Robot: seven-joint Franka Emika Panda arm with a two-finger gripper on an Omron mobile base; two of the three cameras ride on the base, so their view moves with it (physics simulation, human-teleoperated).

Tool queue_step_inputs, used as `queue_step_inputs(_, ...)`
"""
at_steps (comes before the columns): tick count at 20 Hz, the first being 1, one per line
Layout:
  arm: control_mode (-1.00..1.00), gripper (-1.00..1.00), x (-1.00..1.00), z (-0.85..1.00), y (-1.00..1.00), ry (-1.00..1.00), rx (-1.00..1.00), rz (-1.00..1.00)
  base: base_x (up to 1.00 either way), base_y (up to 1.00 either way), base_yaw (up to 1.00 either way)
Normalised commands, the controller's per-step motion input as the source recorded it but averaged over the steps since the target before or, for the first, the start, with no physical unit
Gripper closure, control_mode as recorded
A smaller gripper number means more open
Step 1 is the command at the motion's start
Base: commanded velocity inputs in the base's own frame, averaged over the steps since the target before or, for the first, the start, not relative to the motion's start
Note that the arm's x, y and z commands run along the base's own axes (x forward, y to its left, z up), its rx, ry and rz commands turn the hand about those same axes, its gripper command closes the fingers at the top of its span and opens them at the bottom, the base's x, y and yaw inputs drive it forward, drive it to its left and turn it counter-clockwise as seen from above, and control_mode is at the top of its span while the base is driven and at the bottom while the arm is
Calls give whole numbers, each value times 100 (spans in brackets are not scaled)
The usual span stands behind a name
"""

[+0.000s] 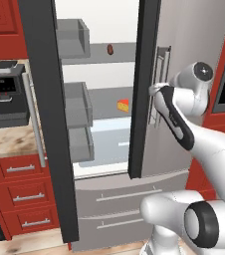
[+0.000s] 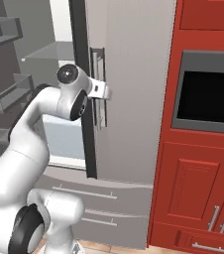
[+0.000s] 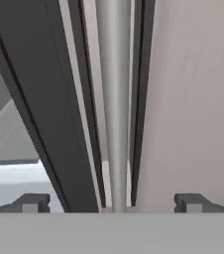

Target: Retrieve the sausage and cheese from the fridge and place them on the cutting board on the counter.

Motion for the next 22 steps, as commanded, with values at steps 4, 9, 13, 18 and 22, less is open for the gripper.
queue_step_inputs(4, -100, -100, 53, -4, -11, 8, -2, -2, 0, 0, 0)
queue_step_inputs(9, -100, -100, 52, -14, -2, 1, -1, 0, 0, 0, 0)
queue_step_inputs(13, -100, -100, 46, -23, 0, 0, 0, 0, 0, 0, 0)
queue_step_inputs(18, -100, -100, 33, -25, 0, 0, 0, 0, 0, 0, 0)
queue_step_inputs(22, -100, -100, 35, -26, 0, -3, 0, 0, 0, 0, 0)
